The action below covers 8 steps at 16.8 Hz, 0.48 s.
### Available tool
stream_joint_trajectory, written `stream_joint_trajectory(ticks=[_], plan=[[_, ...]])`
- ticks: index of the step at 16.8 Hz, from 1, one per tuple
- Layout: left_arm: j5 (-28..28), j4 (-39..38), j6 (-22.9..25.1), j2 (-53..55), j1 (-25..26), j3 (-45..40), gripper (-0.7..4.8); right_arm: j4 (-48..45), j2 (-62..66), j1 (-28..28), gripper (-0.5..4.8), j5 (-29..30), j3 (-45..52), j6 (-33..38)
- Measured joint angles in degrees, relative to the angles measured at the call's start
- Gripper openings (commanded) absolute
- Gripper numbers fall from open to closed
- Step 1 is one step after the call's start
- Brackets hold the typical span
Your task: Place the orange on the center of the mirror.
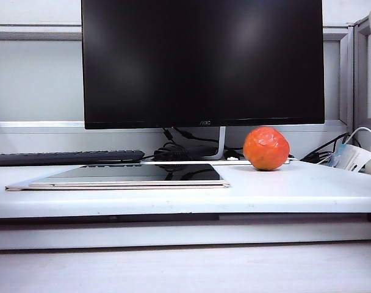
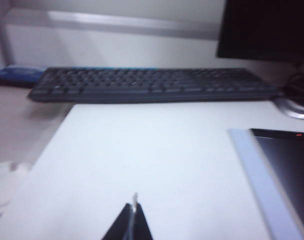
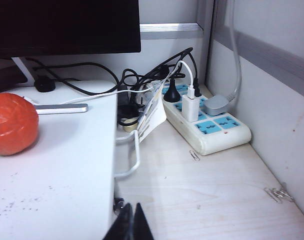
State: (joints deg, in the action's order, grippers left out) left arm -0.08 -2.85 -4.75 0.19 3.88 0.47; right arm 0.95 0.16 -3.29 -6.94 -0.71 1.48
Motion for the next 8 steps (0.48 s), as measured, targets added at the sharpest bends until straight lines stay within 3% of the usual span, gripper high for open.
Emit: stream_joint_trajectory(ticks=[8], plan=[[-0.17,0.02,0.00,0.00,0.00,0.00,-0.04,0.02,0.00,0.02,0.04,-2.10,0.00,0.00]])
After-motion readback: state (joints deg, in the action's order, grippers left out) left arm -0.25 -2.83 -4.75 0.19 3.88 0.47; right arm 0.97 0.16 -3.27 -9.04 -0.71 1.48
